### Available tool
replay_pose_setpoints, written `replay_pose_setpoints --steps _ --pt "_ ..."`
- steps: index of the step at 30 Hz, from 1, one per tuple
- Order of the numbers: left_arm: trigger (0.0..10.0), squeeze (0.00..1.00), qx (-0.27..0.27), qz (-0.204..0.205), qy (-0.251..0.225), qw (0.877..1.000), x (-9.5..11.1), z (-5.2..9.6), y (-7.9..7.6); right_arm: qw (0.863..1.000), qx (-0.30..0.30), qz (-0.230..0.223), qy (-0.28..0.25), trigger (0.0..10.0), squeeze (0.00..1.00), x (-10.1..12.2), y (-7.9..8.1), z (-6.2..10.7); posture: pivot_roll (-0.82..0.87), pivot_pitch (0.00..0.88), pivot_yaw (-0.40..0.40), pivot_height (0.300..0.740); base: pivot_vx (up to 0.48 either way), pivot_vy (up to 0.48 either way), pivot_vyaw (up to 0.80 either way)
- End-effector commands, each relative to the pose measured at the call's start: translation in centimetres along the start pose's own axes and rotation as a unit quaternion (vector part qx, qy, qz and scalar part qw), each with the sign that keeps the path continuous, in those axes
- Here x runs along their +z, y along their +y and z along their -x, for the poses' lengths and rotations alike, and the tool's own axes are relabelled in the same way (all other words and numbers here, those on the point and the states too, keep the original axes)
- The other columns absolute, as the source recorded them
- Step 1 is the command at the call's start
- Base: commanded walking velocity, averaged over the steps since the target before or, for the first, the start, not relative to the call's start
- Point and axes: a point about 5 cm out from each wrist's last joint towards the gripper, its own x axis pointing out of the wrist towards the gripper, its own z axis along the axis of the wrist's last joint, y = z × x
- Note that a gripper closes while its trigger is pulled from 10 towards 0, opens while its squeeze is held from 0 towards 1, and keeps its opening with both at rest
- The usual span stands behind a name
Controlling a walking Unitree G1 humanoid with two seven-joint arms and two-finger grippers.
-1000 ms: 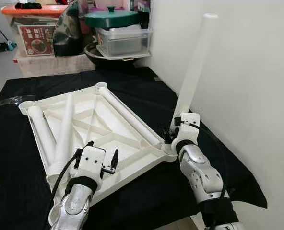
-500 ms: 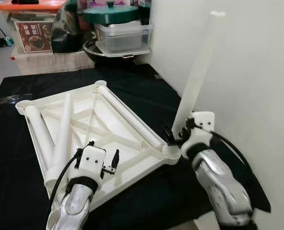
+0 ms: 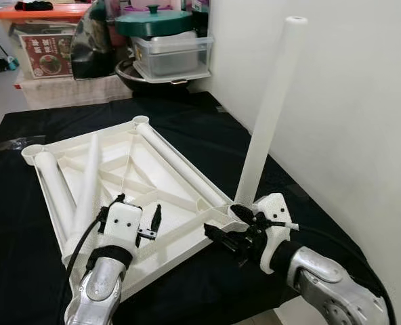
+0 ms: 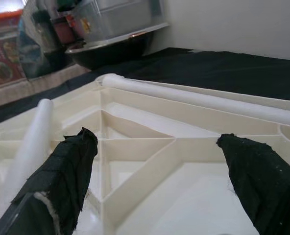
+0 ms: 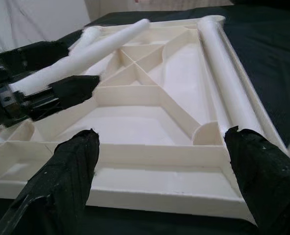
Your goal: Building children table
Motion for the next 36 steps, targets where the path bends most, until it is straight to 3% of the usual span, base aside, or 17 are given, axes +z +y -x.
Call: replay_pose_setpoints --steps 1,5,6,7,9,13,19,27,36 --pt "10.0 0.0 0.002 -0.013 -0.015 1.0 0.5 0.0 0.2 0.999 0.028 0.006 0.014 10.0 0.0 -0.1 0.4 -0.3 0.09 0.0 -0.066 0.74 0.0 0.0 0.0" --pt "10.0 0.0 0.009 -0.022 -0.019 1.0 0.6 -0.1 0.6 0.999 0.028 0.029 0.013 10.0 0.0 0.2 0.5 -0.8 0.1 0.0 -0.064 0.74 0.0 0.0 0.0" --pt "10.0 0.0 0.021 -0.03 -0.031 0.999 1.0 -0.3 1.1 0.999 -0.017 0.037 -0.016 10.0 0.0 0.9 -0.3 -1.7 0.11 0.0 -0.065 0.74 0.0 0.0 0.0" --pt "10.0 0.0 0.021 -0.03 -0.031 0.999 1.0 -0.3 1.1 0.999 -0.017 0.037 -0.016 10.0 0.0 0.9 -0.3 -1.7 0.11 0.0 -0.065 0.74 0.0 0.0 0.0" --pt "10.0 0.0 0.047 -0.041 -0.048 0.997 1.6 -0.4 2.1 0.997 -0.057 0.034 -0.039 10.0 0.0 1.6 -1.0 -2.5 0.11 0.0 -0.065 0.74 0.0 0.0 0.0" --pt "10.0 0.0 0.063 -0.049 -0.055 0.995 1.9 -0.5 2.7 0.995 -0.079 0.025 -0.052 10.0 0.0 2.0 -1.3 -3.2 0.13 0.0 -0.064 0.74 0.0 0.0 0.0" --pt "10.0 0.0 0.088 -0.028 -0.061 0.994 2.3 -0.5 3.6 0.991 -0.121 -0.002 -0.059 10.0 0.0 2.1 -1.4 -4.6 0.13 0.0 -0.057 0.74 0.0 0.08 0.0" --pt "10.0 0.0 0.088 -0.028 -0.064 0.994 2.3 -0.6 3.6 0.991 -0.121 0.007 -0.052 10.0 0.0 1.9 -1.2 -5.1 0.14 0.0 -0.064 0.74 0.0 0.48 0.2" --pt "10.0 0.0 0.085 -0.042 -0.072 0.993 2.4 -0.6 3.4 0.991 -0.111 0.033 -0.065 10.0 0.0 2.5 -1.0 -6.1 0.14 0.0 -0.066 0.74 0.0 0.0 0.62"
